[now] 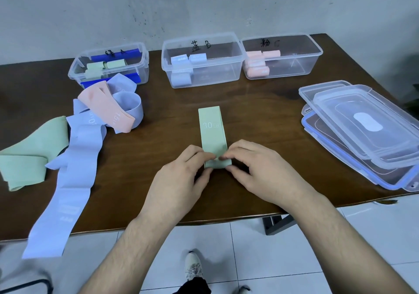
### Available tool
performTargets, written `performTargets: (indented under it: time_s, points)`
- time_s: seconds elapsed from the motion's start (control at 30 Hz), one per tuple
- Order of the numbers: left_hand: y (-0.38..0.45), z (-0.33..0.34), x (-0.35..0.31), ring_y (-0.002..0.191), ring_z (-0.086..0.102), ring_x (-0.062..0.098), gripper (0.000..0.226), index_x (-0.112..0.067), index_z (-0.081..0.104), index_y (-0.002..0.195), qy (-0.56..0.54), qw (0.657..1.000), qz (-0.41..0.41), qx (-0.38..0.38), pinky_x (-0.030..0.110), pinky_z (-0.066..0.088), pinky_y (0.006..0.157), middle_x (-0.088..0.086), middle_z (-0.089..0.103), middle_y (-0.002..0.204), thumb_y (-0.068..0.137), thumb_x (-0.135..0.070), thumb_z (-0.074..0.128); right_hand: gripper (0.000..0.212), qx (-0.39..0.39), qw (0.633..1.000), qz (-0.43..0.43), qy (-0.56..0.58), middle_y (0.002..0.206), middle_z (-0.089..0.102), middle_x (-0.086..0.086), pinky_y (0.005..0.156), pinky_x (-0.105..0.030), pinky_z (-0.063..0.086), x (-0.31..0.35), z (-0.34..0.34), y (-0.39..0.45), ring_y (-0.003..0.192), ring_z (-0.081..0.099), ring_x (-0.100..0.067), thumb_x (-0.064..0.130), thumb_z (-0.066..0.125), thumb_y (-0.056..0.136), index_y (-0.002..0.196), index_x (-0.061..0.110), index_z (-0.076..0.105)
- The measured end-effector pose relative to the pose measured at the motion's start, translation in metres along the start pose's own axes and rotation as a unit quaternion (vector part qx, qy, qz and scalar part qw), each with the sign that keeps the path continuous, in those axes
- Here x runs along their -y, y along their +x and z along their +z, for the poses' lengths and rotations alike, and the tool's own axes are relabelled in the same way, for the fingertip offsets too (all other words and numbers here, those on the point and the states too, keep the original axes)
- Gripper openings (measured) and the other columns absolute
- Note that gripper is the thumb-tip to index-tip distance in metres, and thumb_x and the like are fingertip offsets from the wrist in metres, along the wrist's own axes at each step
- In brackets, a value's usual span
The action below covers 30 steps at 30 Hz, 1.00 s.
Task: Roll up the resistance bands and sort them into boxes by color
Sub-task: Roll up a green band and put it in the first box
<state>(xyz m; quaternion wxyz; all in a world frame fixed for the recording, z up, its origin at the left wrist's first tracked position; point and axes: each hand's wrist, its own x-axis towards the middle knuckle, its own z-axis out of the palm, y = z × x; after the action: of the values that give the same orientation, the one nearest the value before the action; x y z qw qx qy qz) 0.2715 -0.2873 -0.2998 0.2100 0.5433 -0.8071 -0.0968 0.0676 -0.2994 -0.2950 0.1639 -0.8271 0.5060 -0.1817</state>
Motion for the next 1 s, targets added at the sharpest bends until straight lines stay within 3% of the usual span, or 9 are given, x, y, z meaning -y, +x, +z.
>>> performTargets:
  time_s: [0.27,0.5,0.7,0.9,1.0]
  points:
    - [0.005,-0.001,0.002,0.069,0.059,0.009,0.027,-0.03,0.067,0.118,0.029,1.0,-0.004,0.011,0.02,0.051,0.054,-0.017,0.055,0.117,0.091,-0.031,0.068,0.035,0.018,1.0,0.002,-0.023,0.127,0.054,0.018,0.098,-0.025,0.045,-0.001,-0.002,0.001,0.11,0.049,-0.006,0.035,0.056,0.099,0.134,0.031,0.059]
    - [0.012,-0.003,-0.001,0.085,0.065,0.011,0.025,-0.031,0.067,0.118,0.057,0.998,-0.001,0.004,0.022,0.053,0.058,-0.017,0.058,0.118,0.093,-0.034,0.064,0.035,0.022,0.999,0.008,-0.038,0.131,0.055,0.014,0.1,-0.021,0.04,0.003,-0.004,0.008,0.117,0.049,-0.007,0.033,0.054,0.101,0.135,0.028,0.058]
    - [-0.003,-0.008,-0.011,0.071,0.064,0.01,0.022,-0.028,0.07,0.111,0.07,0.997,0.028,0.008,0.016,0.041,0.048,-0.015,0.062,0.109,0.089,-0.03,0.069,0.031,0.024,0.999,-0.016,-0.043,0.126,0.06,0.011,0.099,-0.026,0.046,0.005,-0.008,-0.007,0.112,0.053,-0.009,0.033,0.055,0.1,0.129,0.026,0.063]
    - [-0.024,-0.011,-0.022,0.064,0.062,0.011,0.019,-0.03,0.069,0.107,0.058,0.997,0.047,0.011,0.022,0.043,0.045,-0.017,0.06,0.103,0.088,-0.029,0.07,0.026,0.008,0.999,-0.03,-0.033,0.112,0.064,0.012,0.088,-0.026,0.049,0.007,-0.004,-0.033,0.097,0.056,-0.012,0.029,0.064,0.095,0.119,0.023,0.069]
    - [-0.028,-0.01,-0.023,0.064,0.061,0.009,0.019,-0.031,0.069,0.106,0.054,0.998,0.038,0.026,0.011,0.031,0.047,-0.018,0.06,0.102,0.088,-0.029,0.07,0.026,0.01,0.999,-0.027,-0.024,0.111,0.063,0.013,0.088,-0.025,0.049,0.008,-0.001,-0.036,0.097,0.053,-0.01,0.03,0.063,0.096,0.12,0.023,0.069]
